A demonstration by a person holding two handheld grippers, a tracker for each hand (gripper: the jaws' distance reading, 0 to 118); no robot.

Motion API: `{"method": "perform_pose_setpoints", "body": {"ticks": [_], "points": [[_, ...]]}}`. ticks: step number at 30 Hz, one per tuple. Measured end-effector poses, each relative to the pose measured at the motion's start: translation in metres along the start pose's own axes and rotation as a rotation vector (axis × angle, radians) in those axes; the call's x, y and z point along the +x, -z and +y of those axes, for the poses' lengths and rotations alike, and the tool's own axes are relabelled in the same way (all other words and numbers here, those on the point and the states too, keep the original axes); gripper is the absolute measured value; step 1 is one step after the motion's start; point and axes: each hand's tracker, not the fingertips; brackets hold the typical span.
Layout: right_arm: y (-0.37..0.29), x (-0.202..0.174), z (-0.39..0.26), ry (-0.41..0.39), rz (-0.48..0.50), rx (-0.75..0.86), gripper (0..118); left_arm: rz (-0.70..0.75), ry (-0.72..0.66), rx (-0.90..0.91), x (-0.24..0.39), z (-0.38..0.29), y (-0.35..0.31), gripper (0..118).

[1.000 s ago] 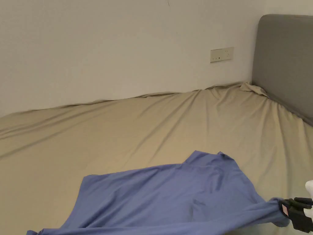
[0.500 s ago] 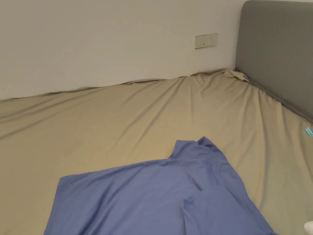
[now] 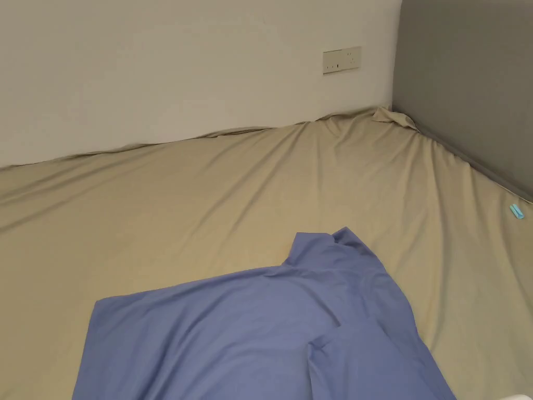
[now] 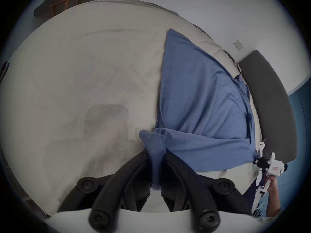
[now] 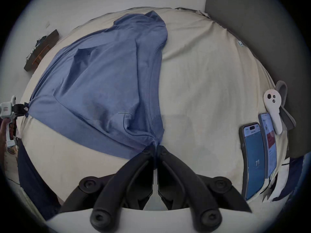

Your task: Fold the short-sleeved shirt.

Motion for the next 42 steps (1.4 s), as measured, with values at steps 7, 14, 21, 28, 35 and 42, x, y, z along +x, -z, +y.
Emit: {"method": "perform_pose_setpoints", "body": {"ticks": [7,14,21,28,35,42], "points": [[0.002,-0.008,0.003,-0.032,-0.033,-0.001,5,0.039,-0.016,0.059,0.014,-0.007,0.000,23],[-0.092,0.024,0.035,0.232,0.077,0.288,115,-0.152,-0.001,0.339,0.066,0.001,-0.096,118],[-0.154,-0.009,0.045,0.449,0.183,0.565,118,-0.029,0.081,0.349,0.115,-0.025,-0.114,118],[-0.134,-0.067,0.053,0.110,0.060,0.446,4,-0.029,0.076,0.277,0.107,-0.030,-0.097,0],[-0.122,-0.080,0.052,0.097,0.234,0.425,4,0.108,0.047,0.210,0.076,-0.030,-0.078,0],[-0.115,-0.080,0.060,0.083,0.226,0.409,4,0.164,0.039,0.158,0.045,-0.019,-0.020,118]]}}
